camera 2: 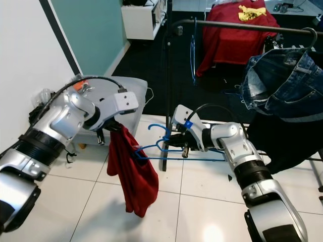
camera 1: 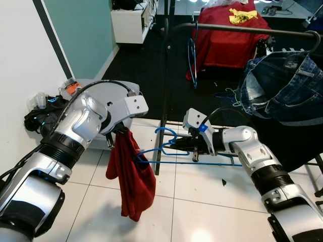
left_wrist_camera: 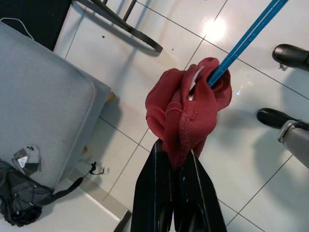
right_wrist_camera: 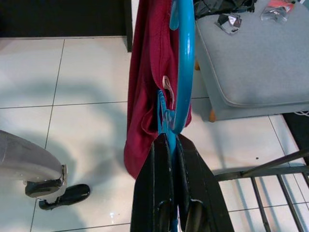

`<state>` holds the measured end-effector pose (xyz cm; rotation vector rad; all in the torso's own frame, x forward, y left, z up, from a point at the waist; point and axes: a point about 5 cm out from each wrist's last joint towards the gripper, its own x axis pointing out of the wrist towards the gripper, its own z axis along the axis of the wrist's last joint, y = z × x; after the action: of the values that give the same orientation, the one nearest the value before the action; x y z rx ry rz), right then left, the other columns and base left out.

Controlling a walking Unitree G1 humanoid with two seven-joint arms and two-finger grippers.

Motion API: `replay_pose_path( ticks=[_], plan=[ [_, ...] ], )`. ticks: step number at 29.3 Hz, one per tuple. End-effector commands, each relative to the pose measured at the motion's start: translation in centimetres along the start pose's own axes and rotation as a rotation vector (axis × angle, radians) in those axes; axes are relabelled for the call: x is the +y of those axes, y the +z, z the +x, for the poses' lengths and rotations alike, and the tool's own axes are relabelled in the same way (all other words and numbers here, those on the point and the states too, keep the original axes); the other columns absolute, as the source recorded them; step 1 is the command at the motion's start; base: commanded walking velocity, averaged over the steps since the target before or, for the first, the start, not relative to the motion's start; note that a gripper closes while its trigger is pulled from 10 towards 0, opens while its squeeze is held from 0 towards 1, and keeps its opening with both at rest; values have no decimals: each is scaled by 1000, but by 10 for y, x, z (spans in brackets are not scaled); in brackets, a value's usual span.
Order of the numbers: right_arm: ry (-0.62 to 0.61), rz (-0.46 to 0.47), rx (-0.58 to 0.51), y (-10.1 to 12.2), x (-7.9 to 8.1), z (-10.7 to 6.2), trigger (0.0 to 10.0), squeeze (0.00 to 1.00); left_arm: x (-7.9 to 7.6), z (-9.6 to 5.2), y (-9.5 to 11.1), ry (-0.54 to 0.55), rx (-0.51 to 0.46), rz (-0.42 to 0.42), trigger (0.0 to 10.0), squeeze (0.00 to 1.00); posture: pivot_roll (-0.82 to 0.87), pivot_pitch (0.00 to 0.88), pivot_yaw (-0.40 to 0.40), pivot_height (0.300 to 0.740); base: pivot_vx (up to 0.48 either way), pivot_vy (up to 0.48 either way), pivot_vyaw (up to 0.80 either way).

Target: Hang hanger

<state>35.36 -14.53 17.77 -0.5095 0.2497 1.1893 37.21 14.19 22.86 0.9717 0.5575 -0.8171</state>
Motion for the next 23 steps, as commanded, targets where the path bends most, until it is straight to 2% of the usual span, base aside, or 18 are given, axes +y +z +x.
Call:
replay_pose_path(
  ticks=[1,6,9,13,23],
  plan=[
    [-2,-5,-2,2,-1,3,10000,0,-4,1,0,-16,3,5,10000,0,-7,145,25,740,0,0,0],
    [-21,-19,13,1,-1,6,10000,0,-4,0,2,-19,-1,7,10000,0,-6,144,25,740,0,0,0],
    [-73,-39,69,-4,-3,11,10000,0,-5,-1,3,-18,-2,10,10000,0,-6,143,26,740,0,0,0],
    [-126,-41,86,-9,-2,15,10000,0,-5,-4,6,-20,-16,4,10000,0,-6,143,26,740,0,0,0],
    [-124,-21,56,-12,5,22,10000,0,-8,-5,12,-27,-43,-9,10000,0,-10,131,27,740,0,0,0]
  ],
)
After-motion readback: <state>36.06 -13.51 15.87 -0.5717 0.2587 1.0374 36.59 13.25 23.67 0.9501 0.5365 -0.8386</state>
